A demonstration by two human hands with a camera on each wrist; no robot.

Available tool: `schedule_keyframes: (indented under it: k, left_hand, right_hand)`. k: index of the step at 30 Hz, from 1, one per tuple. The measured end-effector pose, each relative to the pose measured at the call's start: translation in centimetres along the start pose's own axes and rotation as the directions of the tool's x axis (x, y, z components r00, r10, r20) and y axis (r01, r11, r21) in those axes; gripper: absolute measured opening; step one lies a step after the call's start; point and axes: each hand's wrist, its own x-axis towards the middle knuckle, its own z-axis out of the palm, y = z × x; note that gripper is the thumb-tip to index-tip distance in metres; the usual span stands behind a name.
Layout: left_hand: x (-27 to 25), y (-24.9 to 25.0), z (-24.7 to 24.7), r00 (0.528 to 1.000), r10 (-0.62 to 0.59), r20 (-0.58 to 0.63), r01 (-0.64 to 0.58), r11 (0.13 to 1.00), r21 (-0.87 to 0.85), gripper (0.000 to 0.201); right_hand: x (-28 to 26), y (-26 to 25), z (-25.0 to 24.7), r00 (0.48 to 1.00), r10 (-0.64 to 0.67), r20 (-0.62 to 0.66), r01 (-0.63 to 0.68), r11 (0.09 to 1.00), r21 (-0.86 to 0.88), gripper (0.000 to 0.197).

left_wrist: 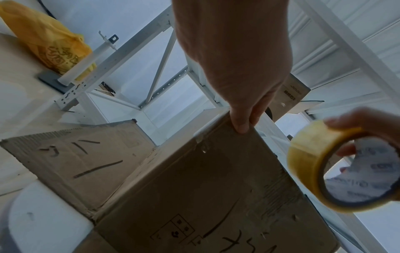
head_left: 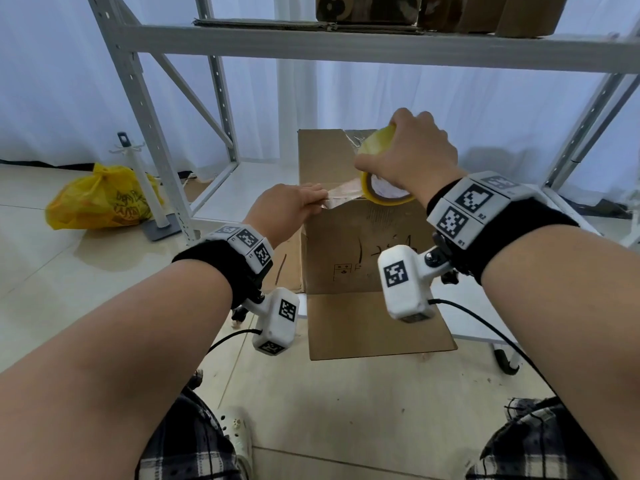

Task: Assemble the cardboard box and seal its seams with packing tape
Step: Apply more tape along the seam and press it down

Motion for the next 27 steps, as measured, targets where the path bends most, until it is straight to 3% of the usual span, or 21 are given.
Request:
schedule_keyframes:
  k: [4, 9, 16, 20, 27]
  left_hand:
    - [0.0, 0.3, 0.1, 1.0, -0.021, 0.0, 0.021, 1.0, 0.024, 0.036]
    - [0.3, 0.9, 0.4, 0.999, 0.024, -0.04, -0.016, 0.982, 0.186, 0.034]
    - [1.5, 3.2, 1.6, 1.0, -0.014, 0.019, 0.009, 0.972, 0.237, 0.041]
    - [1.8, 2.5, 1.7, 0.999, 0.006, 0.041, -0.016, 0.968, 0.251, 0.045]
    - [2.3, 0.3, 0.7, 0.989, 0.096, 0.11, -0.118, 0.969, 0.216, 0.046]
  right_hand:
    - [0.0, 1.5, 0.2, 1.0, 0.016, -0.012, -0.017, 0.998, -0.058, 0.082]
    - [0.4, 1.7, 0.0, 1.0, 0.003, 0.009, -0.003, 0.999, -0.034, 0.096]
    - [0.7, 1.4, 0.0, 0.999, -0.02, 0.04, 0.023, 0.997, -0.074, 0.074]
    - [0.8, 1.4, -0.1, 0.998, -0.036, 0.052, 0.04, 0.996, -0.084, 0.075]
    - [0.8, 2.7, 0.2, 0.987, -0.157, -0.024, 0.159, 0.977, 0.142, 0.084]
